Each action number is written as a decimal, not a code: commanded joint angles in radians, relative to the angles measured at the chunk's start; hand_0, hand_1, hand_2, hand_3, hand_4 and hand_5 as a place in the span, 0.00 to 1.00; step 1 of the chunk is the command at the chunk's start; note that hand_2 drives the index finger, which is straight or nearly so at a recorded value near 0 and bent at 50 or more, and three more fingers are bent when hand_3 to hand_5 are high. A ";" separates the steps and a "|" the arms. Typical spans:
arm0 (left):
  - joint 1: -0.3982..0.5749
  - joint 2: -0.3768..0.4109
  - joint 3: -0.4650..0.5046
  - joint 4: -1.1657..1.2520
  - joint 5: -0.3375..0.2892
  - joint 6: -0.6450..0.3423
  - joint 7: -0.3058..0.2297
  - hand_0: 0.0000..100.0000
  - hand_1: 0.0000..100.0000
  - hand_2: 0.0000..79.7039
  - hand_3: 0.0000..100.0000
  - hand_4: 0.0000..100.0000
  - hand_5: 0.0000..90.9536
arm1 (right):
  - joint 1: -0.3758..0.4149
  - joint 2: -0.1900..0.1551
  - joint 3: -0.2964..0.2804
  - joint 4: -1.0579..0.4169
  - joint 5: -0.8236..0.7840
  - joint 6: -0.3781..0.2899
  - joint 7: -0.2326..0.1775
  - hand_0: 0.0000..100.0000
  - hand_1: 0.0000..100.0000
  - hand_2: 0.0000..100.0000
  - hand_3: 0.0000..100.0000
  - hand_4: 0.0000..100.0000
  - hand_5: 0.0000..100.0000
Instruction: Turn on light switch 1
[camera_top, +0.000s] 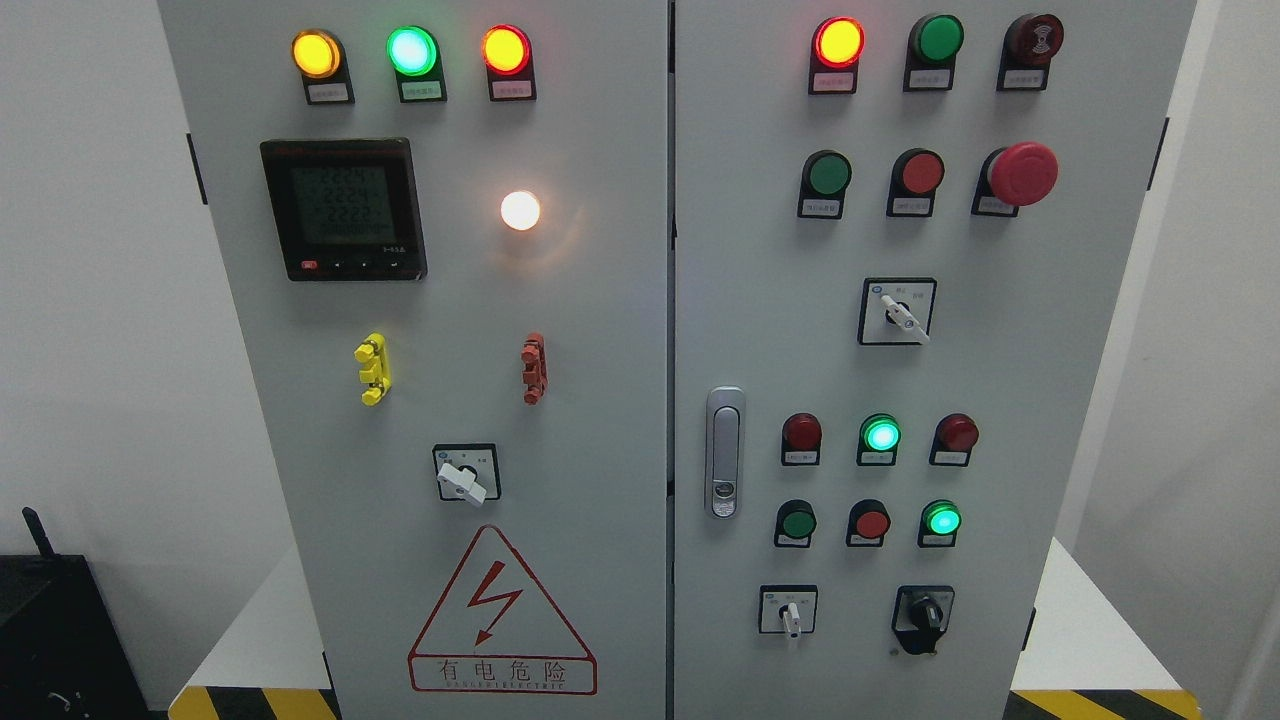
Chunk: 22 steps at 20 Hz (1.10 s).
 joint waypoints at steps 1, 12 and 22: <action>0.020 0.070 0.061 0.716 0.041 -0.009 -0.084 0.14 0.08 0.00 0.17 0.30 0.00 | 0.000 0.000 0.000 -0.003 -0.025 0.000 0.000 0.00 0.00 0.00 0.00 0.00 0.00; -0.311 0.058 -0.224 1.587 0.027 0.012 -0.152 0.13 0.05 0.00 0.05 0.17 0.00 | 0.000 0.000 0.000 -0.003 -0.025 0.000 0.000 0.00 0.00 0.00 0.00 0.00 0.00; -0.410 -0.051 -0.326 1.714 -0.033 0.170 -0.057 0.10 0.05 0.00 0.00 0.00 0.00 | 0.000 0.000 0.000 -0.003 -0.025 0.000 0.000 0.00 0.00 0.00 0.00 0.00 0.00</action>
